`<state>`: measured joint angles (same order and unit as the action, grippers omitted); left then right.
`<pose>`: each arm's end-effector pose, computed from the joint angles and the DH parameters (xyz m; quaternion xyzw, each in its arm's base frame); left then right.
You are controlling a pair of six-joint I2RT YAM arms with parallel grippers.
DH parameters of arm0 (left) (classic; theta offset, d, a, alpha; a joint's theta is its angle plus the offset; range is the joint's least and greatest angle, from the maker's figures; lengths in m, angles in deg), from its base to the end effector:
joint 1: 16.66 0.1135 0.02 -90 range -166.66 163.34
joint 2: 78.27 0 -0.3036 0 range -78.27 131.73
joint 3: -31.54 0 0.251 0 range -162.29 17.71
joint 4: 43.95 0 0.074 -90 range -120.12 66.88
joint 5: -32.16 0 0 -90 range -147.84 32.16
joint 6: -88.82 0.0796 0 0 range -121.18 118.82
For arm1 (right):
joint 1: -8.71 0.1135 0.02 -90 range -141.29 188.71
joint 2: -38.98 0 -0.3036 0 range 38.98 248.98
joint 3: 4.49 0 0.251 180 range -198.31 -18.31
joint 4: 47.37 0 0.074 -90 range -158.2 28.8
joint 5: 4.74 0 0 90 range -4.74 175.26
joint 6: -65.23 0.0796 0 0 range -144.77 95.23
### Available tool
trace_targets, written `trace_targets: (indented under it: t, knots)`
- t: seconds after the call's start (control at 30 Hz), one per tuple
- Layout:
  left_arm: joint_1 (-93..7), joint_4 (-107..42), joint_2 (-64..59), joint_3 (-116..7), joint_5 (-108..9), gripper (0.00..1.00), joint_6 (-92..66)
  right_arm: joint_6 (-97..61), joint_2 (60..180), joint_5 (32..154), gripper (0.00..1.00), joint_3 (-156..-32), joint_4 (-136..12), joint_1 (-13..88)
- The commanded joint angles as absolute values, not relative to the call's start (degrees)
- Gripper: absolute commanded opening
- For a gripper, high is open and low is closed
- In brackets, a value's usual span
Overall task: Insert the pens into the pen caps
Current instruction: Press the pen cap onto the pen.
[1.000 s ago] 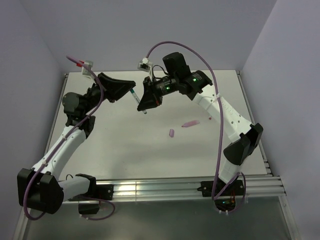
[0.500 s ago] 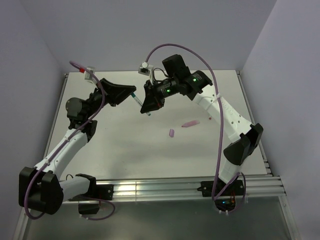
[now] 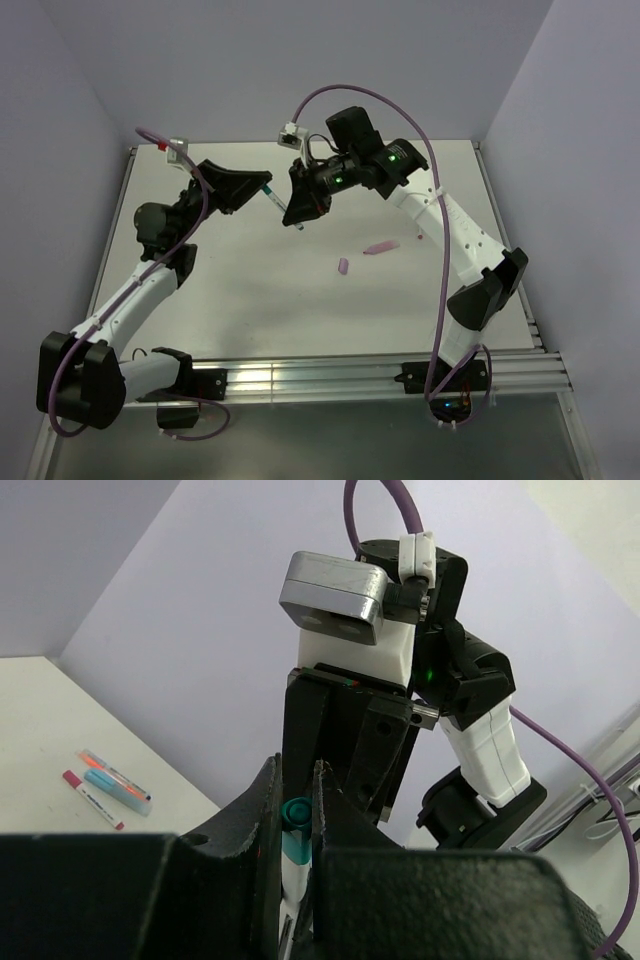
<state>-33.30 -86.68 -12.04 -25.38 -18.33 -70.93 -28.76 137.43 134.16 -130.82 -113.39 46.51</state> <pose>0.2330 -0.1225 0.4253 0.0668 0.5320 -0.6840 0.4945 0.2681 0.2839 0.4532 -0.4611 0.7003 0.4719 0.2726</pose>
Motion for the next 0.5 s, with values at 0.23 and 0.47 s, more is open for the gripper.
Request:
trace_targets:
  t: [0.23,0.47]
  knots:
    - [-42.76,-82.58,-12.27,-20.61,9.4,0.0,-72.27,-16.07,136.89,138.08,0.0,-138.99,-77.29,44.31]
    - [-43.38,-90.4,-12.18,-19.29,10.54,0.0,-77.81,-20.81,136.62,135.27,0.0,-138.64,-78.69,43.87]
